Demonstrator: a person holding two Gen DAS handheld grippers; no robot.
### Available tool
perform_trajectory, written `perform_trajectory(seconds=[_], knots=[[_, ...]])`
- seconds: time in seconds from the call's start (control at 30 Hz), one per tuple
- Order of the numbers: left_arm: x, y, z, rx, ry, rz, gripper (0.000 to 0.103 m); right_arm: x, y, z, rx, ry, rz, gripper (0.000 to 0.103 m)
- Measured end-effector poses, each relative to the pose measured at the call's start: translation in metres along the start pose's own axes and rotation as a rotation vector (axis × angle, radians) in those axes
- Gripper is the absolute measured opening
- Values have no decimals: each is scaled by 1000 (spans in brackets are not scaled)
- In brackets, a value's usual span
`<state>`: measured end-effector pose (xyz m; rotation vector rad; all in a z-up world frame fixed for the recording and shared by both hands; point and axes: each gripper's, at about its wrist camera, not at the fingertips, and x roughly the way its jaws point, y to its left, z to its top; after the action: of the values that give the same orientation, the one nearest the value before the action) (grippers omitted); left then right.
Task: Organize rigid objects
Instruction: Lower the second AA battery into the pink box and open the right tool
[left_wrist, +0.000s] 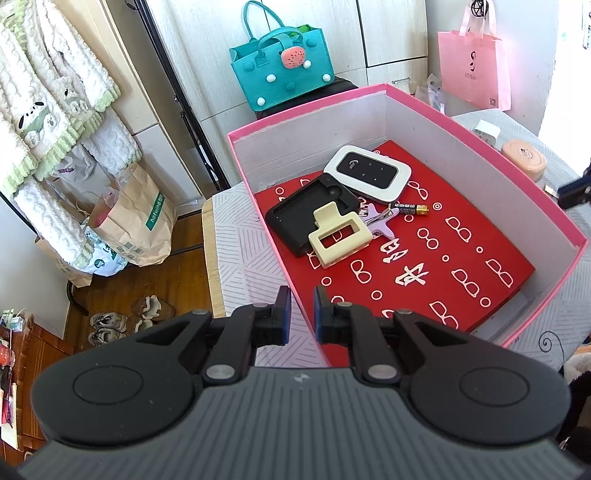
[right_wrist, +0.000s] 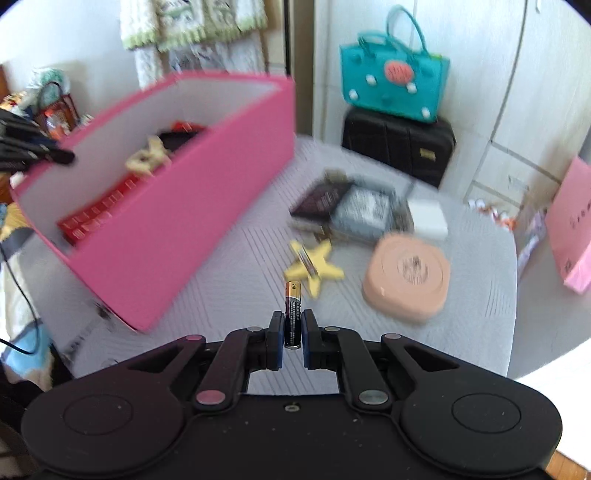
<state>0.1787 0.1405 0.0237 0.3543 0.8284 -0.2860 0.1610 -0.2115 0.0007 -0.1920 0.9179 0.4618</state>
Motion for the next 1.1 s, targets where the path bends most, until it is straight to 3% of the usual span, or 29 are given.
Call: perform_trajectory(seconds=[0.23,0.37,0.7,0.93,1.1], knots=[[0,0,0,0,0,-4,11,-46,25,47,-65,-162,92,12],[1,-1,0,19,4,-6,11,-50,49,73,-137,-178,153,12],[2,11,-1,5,-4,-40,11,23,123,119,-324,14,320,12],[-1,13,-4,0,-24,-62,12,87,151,141,-389,166,356,12],[-2,17,-7,-8,-37,-81,12,109,164,147,-424,209,357,12]])
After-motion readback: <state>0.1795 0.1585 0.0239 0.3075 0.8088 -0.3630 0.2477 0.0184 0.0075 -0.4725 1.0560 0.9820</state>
